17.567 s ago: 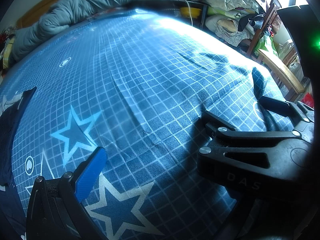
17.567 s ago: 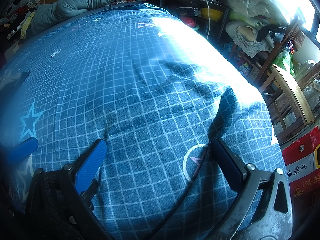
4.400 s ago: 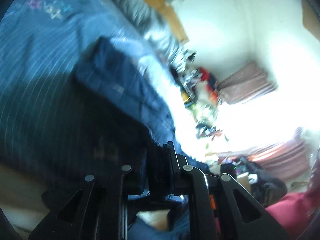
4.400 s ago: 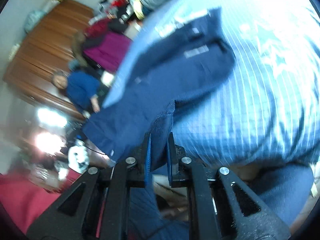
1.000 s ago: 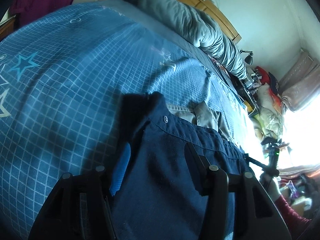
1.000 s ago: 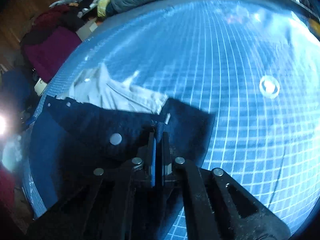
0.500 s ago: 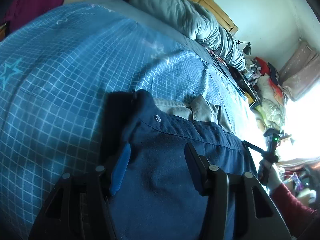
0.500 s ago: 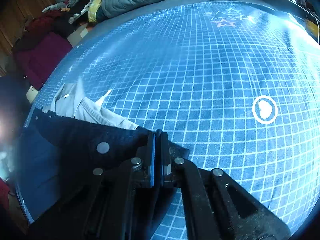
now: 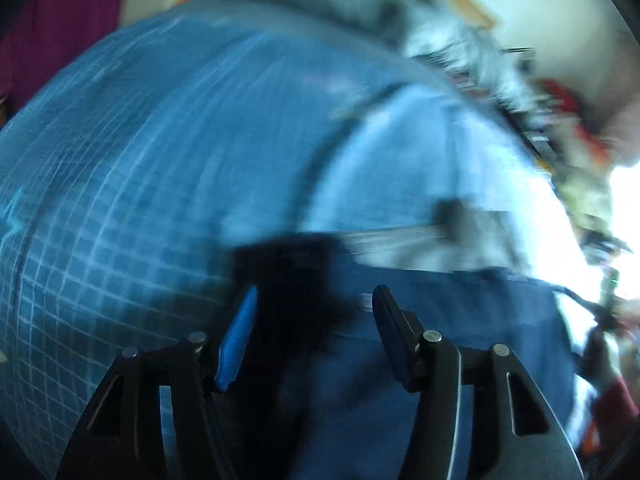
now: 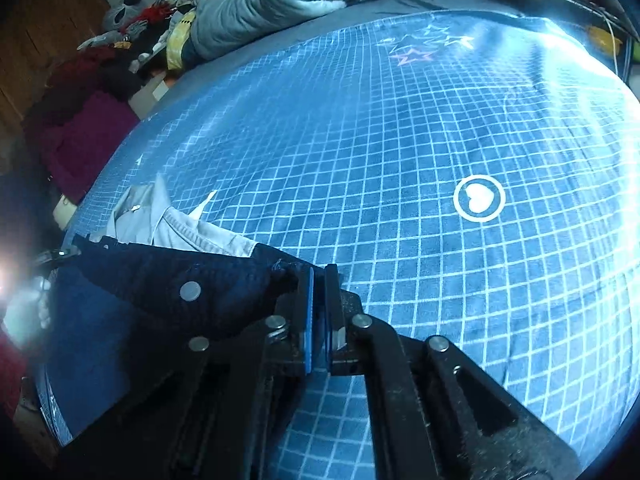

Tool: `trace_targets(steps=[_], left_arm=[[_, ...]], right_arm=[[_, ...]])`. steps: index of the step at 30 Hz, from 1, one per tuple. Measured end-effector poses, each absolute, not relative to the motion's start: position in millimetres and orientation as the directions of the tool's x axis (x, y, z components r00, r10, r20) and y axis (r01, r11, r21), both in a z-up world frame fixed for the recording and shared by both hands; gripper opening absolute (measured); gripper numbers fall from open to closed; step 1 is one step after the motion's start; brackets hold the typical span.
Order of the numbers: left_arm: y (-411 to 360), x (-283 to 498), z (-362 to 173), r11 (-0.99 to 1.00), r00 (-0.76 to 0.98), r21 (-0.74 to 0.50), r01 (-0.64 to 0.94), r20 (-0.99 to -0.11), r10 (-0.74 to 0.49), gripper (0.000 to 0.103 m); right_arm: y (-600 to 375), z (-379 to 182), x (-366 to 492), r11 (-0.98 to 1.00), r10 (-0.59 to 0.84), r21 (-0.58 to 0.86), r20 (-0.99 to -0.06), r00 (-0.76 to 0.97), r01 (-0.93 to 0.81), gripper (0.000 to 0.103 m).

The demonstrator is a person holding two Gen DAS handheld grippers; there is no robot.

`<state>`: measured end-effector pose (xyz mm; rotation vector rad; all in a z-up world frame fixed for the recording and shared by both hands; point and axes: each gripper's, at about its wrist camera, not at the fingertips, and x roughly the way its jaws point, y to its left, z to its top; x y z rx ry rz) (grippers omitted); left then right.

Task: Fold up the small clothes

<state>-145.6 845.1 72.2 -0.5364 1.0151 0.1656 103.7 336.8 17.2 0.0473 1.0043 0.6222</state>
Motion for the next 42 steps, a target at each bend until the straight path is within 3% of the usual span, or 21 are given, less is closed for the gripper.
trace_targets(steps=[2,4,6,12,15,16,18,20,21,22,24,28,31,38,42], left_arm=[[865.5,-149.2,70.3,0.808,0.569,-0.413,-0.419,-0.813,-0.121,0.060],[874.2,-159.0,86.3,0.806,0.572,-0.338,-0.486,-0.820,0.001,0.059],[870.1,-176.9,108.9,0.822,0.611,-0.343,-0.454,-0.791,0.007,0.059],[786.0,-273.1,142.0,0.819,0.689,-0.562,-0.113,-0.638,-0.343,0.059],[775.8,-321.2,105.7,0.807,0.629,-0.555,-0.203,-0.706,-0.327,0.058],[783.4,-336.7,91.3,0.790,0.613,-0.552,-0.267,-0.730,-0.302,0.048],[805.7,-375.5,76.3,0.702,0.650,-0.628,-0.336,-0.694,-0.309,0.035],[819.7,-410.0,87.1,0.679,0.682,-0.606,-0.414,-0.701,-0.210,0.045],[825.1,-430.0,96.2,0.673,0.679,-0.560,-0.483,-0.725,-0.116,0.063],[828.6,-447.1,104.6,0.654,0.686,-0.546,-0.523,-0.726,-0.057,0.063],[823.4,-470.5,114.1,0.611,0.735,-0.620,-0.492,-0.672,-0.090,0.063],[784.4,-470.3,108.5,0.574,0.758,-0.720,-0.389,-0.605,-0.245,0.065],[767.6,-453.7,86.4,0.513,0.752,-0.749,-0.419,-0.603,-0.267,0.065],[757.8,-426.5,85.0,0.487,0.826,-0.740,-0.464,-0.560,-0.063,0.084],[765.1,-399.2,88.1,0.501,0.824,-0.706,-0.501,-0.567,0.026,0.102]], right_arm=[[341.2,30.1,88.1,0.822,0.511,0.297,-0.761,0.400,-0.485,0.027],[343.0,42.7,59.7,0.811,0.515,0.268,-0.748,0.418,-0.520,0.038],[344.4,51.6,22.3,0.786,0.535,0.252,-0.735,0.416,-0.565,0.039],[351.9,38.4,-93.9,0.704,0.587,0.269,-0.741,0.325,-0.657,0.039],[353.9,11.9,-120.2,0.707,0.546,0.255,-0.790,0.281,-0.659,0.040],[349.1,9.9,-123.8,0.710,0.544,0.247,-0.786,0.292,-0.660,0.040],[342.4,13.4,-124.9,0.733,0.533,0.253,-0.791,0.302,-0.631,0.042],[332.4,20.0,-125.9,0.763,0.502,0.229,-0.799,0.330,-0.604,0.055],[327.6,22.6,-125.7,0.774,0.495,0.227,-0.800,0.340,-0.591,0.058],[322.3,24.4,-127.1,0.784,0.491,0.232,-0.799,0.347,-0.575,0.065],[313.4,24.0,-130.2,0.805,0.485,0.248,-0.798,0.357,-0.540,0.075],[309.0,12.0,-138.9,0.819,0.498,0.300,-0.794,0.347,-0.490,0.078],[312.9,10.0,-145.5,0.818,0.501,0.303,-0.793,0.346,-0.489,0.081],[319.0,10.0,-147.7,0.818,0.495,0.297,-0.800,0.338,-0.493,0.081],[322.0,8.3,-148.9,0.820,0.488,0.289,-0.804,0.340,-0.494,0.082]])
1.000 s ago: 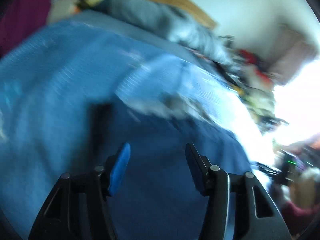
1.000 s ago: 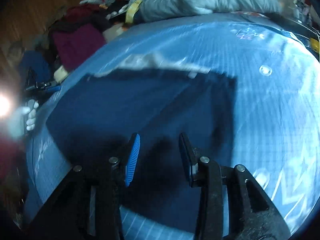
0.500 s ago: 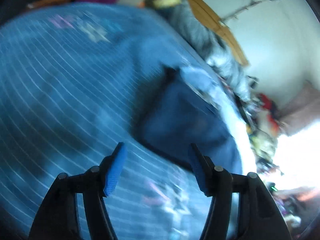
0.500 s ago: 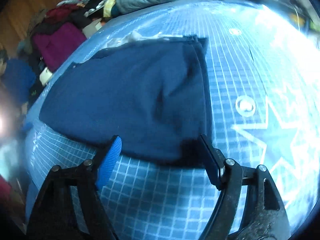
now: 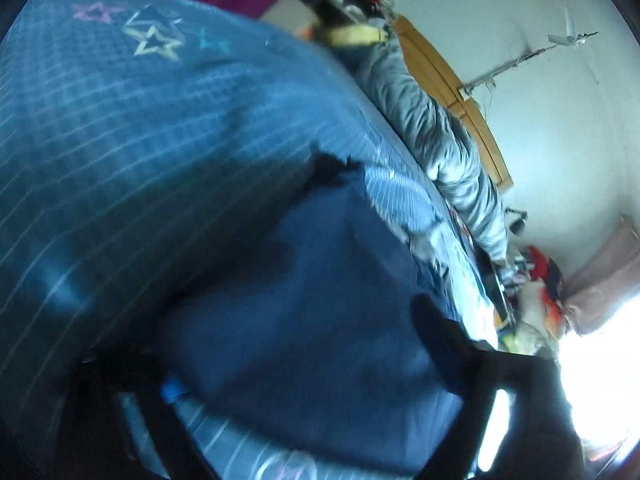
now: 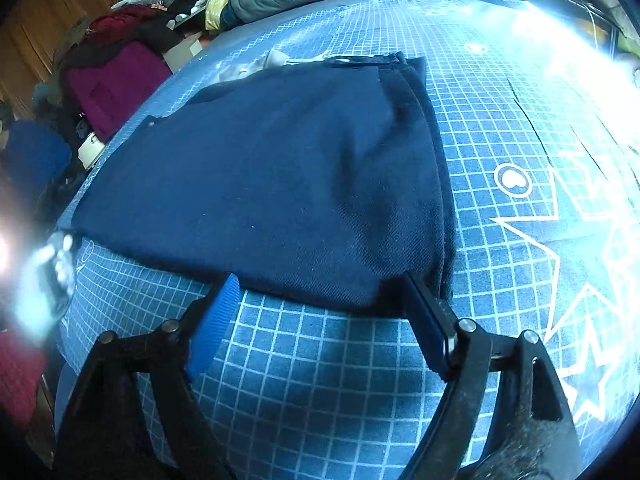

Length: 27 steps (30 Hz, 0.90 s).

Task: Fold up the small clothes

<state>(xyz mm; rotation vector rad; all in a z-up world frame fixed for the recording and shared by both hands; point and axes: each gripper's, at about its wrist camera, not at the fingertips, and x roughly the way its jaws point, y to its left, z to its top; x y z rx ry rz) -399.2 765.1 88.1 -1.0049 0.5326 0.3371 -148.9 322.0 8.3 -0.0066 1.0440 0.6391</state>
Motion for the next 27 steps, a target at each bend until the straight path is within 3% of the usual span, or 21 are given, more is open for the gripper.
trace_targets(steps=[3,5,6,8,12,14,18,22,27], left_arm=[[775.4,-383.0,81.0,0.474,0.823,-0.701,-0.533,-0.559,0.098,0.100],[788.0,-376.4,79.6,0.465,0.832,-0.721,-0.514,-0.551,0.065,0.058],[793.9,-370.4,74.2,0.438,0.843,-0.754,-0.489,-0.538,0.013,0.011],[798.7,-366.6,69.1,0.428,0.837,-0.757,-0.493,-0.547,-0.003,0.013],[747.5,-349.1,128.1,0.710,0.833,-0.569,-0.414,-0.551,0.044,0.013],[716.1,-337.6,151.1,0.803,0.845,-0.483,-0.350,-0.532,0.049,0.013],[665.0,-320.7,181.0,0.892,0.874,-0.393,-0.224,-0.486,0.005,0.014],[632.5,-310.6,185.8,0.918,0.868,-0.368,-0.146,-0.492,-0.060,0.014],[593.3,-298.5,187.7,0.931,0.846,-0.359,-0.060,-0.514,-0.144,0.015]], right_arm=[[326.0,6.1,-149.1,0.819,0.483,0.283,-0.808,0.336,-0.499,0.082],[329.3,6.4,-148.7,0.818,0.479,0.277,-0.814,0.330,-0.504,0.082],[330.7,7.4,-148.3,0.818,0.477,0.276,-0.816,0.326,-0.506,0.081],[334.1,15.2,-148.2,0.812,0.489,0.288,-0.811,0.321,-0.508,0.073],[360.9,56.0,-143.3,0.752,0.580,0.331,-0.744,0.332,-0.571,0.072],[390.0,79.0,-131.4,0.691,0.649,0.364,-0.694,0.313,-0.625,0.083],[466.0,105.5,-87.9,0.527,0.779,0.474,-0.600,0.180,-0.705,0.091],[552.4,91.7,-35.8,0.391,0.834,0.608,-0.552,-0.014,-0.690,0.093],[613.5,39.8,18.6,0.440,0.807,0.692,-0.585,-0.086,-0.573,0.090]])
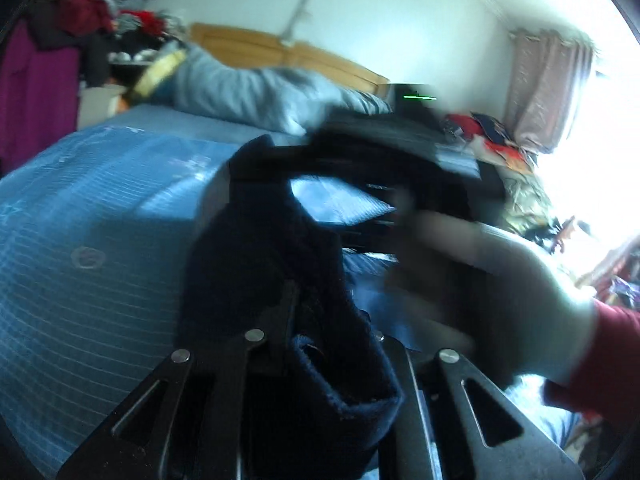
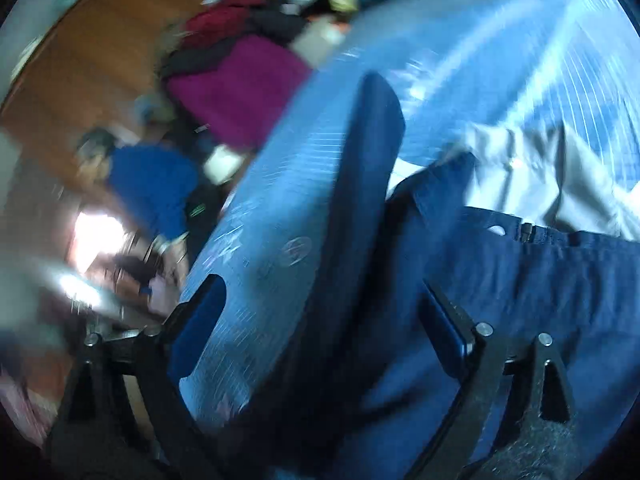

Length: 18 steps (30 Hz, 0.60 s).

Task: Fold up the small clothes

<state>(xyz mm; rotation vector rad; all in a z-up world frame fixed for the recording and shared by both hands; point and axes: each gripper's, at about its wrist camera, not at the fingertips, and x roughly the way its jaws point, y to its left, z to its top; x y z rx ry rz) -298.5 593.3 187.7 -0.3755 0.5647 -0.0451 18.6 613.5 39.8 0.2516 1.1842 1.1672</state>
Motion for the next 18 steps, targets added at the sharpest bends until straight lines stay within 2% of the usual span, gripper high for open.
trace_targets(steps=[1,2,4,8,12,18], left_arm=[[587.3,-294.8,187.0,0.933,0.839,-0.356,-0.045,-0.521,-0.158,0.015],[581.0,-290.4,185.7,0.935,0.831,-0.354,-0.029,-0.528,-0.174,0.015],[569.4,-284.5,185.5,0.938,0.819,-0.347,-0.010,-0.540,-0.192,0.015],[539.8,-269.4,192.4,0.932,0.795,-0.351,0.093,-0.537,-0.282,0.015],[474.9,-250.5,207.3,0.899,0.748,-0.353,0.260,-0.514,-0.419,0.015],[385.6,-206.9,187.1,0.821,0.634,-0.443,0.361,-0.529,-0.564,0.015]], right_arm=[[615.4,30.4,27.2,0.442,0.812,0.707,-0.576,-0.088,-0.553,0.077],[613.6,25.7,33.2,0.453,0.816,0.713,-0.573,-0.074,-0.536,0.050],[600.8,20.3,39.6,0.460,0.827,0.723,-0.560,-0.046,-0.516,0.010],[552.1,46.4,30.3,0.450,0.840,0.674,-0.542,0.022,-0.586,0.009],[476.6,66.5,49.5,0.470,0.836,0.650,-0.544,0.066,-0.597,0.009],[384.0,34.2,88.0,0.569,0.793,0.673,-0.601,0.100,-0.471,0.010]])
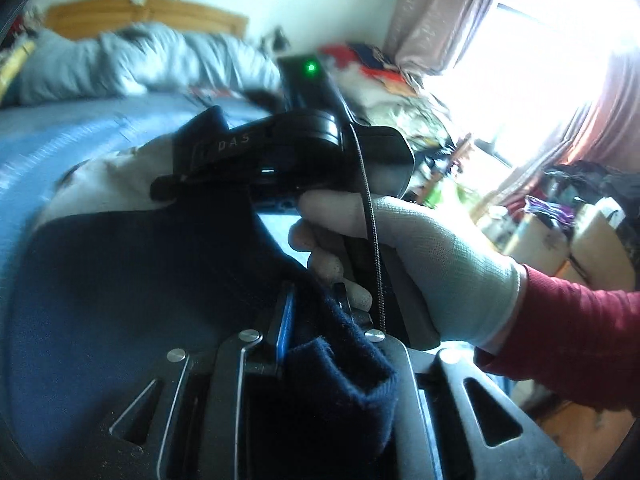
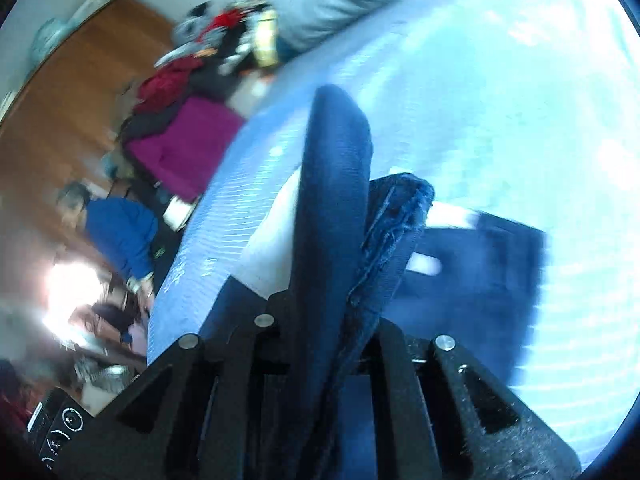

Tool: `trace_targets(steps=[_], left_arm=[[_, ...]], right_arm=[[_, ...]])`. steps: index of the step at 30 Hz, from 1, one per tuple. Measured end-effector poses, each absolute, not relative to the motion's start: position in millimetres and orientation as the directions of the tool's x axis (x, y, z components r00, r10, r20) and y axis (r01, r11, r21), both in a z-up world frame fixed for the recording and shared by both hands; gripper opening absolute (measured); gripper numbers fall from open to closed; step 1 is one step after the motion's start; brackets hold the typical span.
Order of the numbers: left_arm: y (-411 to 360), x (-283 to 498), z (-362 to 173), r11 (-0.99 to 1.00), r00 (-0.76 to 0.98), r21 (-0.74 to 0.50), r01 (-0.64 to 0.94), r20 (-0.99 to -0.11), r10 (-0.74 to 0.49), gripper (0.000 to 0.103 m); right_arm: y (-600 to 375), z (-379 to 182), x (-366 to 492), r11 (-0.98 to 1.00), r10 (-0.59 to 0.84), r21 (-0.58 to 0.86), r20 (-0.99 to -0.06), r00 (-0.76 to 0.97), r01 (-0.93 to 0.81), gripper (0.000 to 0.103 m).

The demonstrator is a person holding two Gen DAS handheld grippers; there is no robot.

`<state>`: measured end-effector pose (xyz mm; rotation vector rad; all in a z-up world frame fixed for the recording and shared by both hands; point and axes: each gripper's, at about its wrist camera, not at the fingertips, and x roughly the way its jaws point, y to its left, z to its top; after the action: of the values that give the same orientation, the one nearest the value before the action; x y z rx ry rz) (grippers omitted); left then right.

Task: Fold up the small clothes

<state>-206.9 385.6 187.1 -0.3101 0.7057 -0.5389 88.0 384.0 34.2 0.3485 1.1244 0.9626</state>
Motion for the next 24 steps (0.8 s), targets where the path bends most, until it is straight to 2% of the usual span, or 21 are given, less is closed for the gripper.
trace_targets(steps=[3,4,6,7,8,9,10,13,16,21,24], left_arm=[[360.9,-175.2,160.8,0.806,0.571,-0.477,0.351,-0.574,-0.587,0.017],[352.7,-167.8,152.2,0.811,0.555,-0.475,0.341,-0.595,-0.582,0.023],[342.6,-164.3,134.3,0.828,0.515,-0.460,0.320,-0.649,-0.560,0.032],[340.6,-165.2,131.5,0.826,0.493,-0.455,0.333,-0.663,-0.564,0.037],[338.5,-170.5,134.4,0.820,0.476,-0.448,0.356,-0.668,-0.572,0.041],[335.8,-179.3,141.1,0.807,0.453,-0.447,0.386,-0.670,-0.588,0.051],[334.5,-188.7,148.3,0.799,0.444,-0.437,0.412,-0.670,-0.595,0.057],[338.2,-225.0,178.3,0.767,0.432,-0.426,0.479,-0.646,-0.629,0.061],[357.5,-266.7,202.1,0.775,0.480,-0.413,0.479,-0.615,-0.625,0.068],[403.9,-316.0,201.8,0.877,0.581,-0.371,0.306,-0.657,-0.480,0.067],[428.9,-335.6,195.7,0.941,0.634,-0.272,0.203,-0.696,-0.338,0.066]], right_arm=[[364.9,-3.3,103.2,0.611,0.761,0.677,-0.645,0.071,-0.411,0.017],[360.3,-18.1,107.4,0.610,0.763,0.692,-0.645,0.050,-0.386,0.026],[345.6,-29.1,114.5,0.557,0.816,0.765,-0.577,0.042,-0.324,0.026],[341.0,-25.9,112.2,0.570,0.812,0.762,-0.580,0.067,-0.308,0.036],[337.2,-20.5,108.8,0.569,0.813,0.760,-0.577,0.077,-0.313,0.054],[333.3,-13.1,103.6,0.572,0.812,0.754,-0.576,0.094,-0.323,0.064],[325.8,-4.5,97.2,0.587,0.803,0.737,-0.583,0.122,-0.335,0.075],[300.7,20.5,68.2,0.646,0.757,0.666,-0.622,0.201,-0.372,0.078],[270.4,34.9,27.9,0.638,0.765,0.660,-0.603,0.227,-0.397,0.077],[245.2,47.9,-40.1,0.637,0.766,0.644,-0.592,0.251,-0.424,0.076],[252.3,54.9,-62.6,0.627,0.769,0.618,-0.589,0.248,-0.475,0.075]])
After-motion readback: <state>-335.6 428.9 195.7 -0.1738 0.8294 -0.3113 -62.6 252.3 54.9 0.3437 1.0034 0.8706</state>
